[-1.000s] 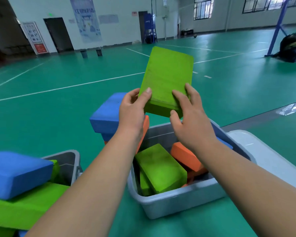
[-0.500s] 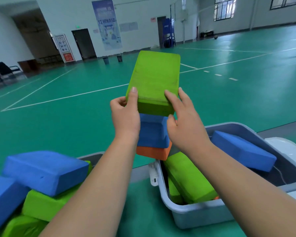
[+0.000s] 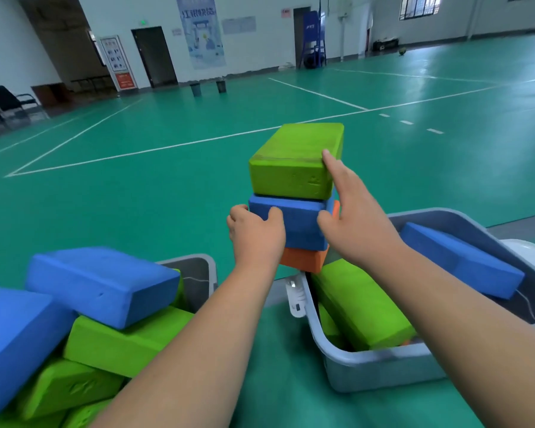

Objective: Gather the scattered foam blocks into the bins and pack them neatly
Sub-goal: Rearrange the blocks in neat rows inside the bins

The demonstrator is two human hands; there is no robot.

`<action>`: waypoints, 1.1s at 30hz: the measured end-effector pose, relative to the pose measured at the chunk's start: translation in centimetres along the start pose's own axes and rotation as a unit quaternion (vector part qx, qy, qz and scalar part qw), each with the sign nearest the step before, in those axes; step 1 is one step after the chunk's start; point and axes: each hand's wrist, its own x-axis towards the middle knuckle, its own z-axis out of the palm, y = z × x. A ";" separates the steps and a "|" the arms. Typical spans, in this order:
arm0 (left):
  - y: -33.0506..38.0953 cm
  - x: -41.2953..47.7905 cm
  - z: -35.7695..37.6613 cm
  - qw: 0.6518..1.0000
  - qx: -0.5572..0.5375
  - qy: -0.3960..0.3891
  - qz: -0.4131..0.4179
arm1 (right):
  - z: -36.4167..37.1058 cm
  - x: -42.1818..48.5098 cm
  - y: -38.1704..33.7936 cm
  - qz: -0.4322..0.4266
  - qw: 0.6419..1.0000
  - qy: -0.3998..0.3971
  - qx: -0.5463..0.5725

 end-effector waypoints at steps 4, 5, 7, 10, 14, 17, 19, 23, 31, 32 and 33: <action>-1.2 -1.8 0.9 0.989 0.091 -0.063 -0.094 | 0.1 -1.2 0.1 0.001 1.000 0.009 -0.009; -1.6 -2.3 1.3 0.981 0.124 -0.093 -0.118 | 0.1 -1.4 0.3 0.000 1.000 0.008 -0.013; -2.2 -3.1 2.0 0.962 0.182 -0.156 -0.131 | 0.1 -1.9 0.9 0.000 1.000 0.001 -0.026; -1.7 -4.4 2.3 0.942 0.208 -0.247 -0.089 | -0.1 -2.3 2.4 0.004 0.998 -0.015 -0.060; -0.7 -5.6 3.1 0.924 0.195 -0.321 -0.074 | -0.7 -3.5 4.9 0.037 0.991 -0.056 -0.116; -0.9 -6.5 4.7 0.902 0.184 -0.381 -0.082 | -1.3 -4.3 7.2 0.088 0.978 -0.096 -0.162; -1.2 -7.1 5.8 0.892 0.184 -0.403 -0.090 | -1.7 -4.9 8.4 0.133 0.964 -0.129 -0.189; -1.6 -8.1 7.3 0.879 0.178 -0.435 -0.085 | -2.3 -6.6 10.1 0.184 0.935 -0.202 -0.227; -3.1 -9.1 8.7 0.838 0.243 -0.488 -0.034 | -2.0 -8.3 11.7 0.227 0.876 -0.306 -0.297; -3.4 -9.1 8.8 0.835 0.243 -0.493 -0.030 | -1.8 -8.3 11.6 0.232 0.872 -0.308 -0.302; -3.5 -9.0 9.1 0.834 0.239 -0.496 -0.023 | -1.6 -8.3 11.6 0.237 0.869 -0.306 -0.307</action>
